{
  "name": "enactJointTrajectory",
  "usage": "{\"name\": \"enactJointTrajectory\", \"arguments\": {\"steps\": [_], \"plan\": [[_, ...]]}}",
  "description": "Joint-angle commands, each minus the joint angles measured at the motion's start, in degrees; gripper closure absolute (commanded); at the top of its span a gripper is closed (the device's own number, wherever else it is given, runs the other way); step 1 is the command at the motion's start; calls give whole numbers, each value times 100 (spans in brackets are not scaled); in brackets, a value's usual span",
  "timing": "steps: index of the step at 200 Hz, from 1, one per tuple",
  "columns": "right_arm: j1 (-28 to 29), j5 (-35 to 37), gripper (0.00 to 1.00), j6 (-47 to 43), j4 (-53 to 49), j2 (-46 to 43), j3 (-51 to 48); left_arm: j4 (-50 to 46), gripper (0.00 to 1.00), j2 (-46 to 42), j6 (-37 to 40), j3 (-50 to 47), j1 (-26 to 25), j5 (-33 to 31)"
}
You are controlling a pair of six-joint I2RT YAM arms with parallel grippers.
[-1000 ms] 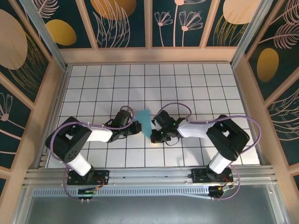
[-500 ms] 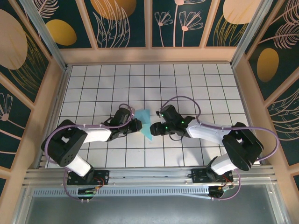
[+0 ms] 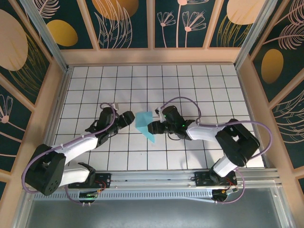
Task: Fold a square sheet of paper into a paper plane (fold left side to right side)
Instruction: Fourth fold the wing at the center of the table.
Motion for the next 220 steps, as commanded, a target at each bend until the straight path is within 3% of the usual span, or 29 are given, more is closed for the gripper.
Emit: {"name": "enactJointTrajectory", "arguments": {"steps": [1, 82, 107, 127, 154, 180, 220], "plan": [[-33, -104, 45, -97, 311, 266, 85, -142, 28, -117, -116, -109, 45, -11], [-46, -187, 56, -116, 470, 539, 176, 305, 22, 424, -397, 11, 70, 606], [-74, -280, 72, -125, 532, 487, 166, 344, 20, 674, -445, 157, 71, 816], [-100, -289, 100, -117, 473, 423, 180, 474, 18, 807, -509, 199, 72, 895], [-154, -150, 100, -138, 328, 151, 78, 443, 15, 976, -548, 346, 72, 939], [-270, -503, 100, -67, 584, -177, -204, 620, 13, 1097, -723, 415, 98, 1090], [-316, -661, 100, 2, 798, -408, -422, 1117, 23, 1429, -922, 512, 98, 1510]]}}
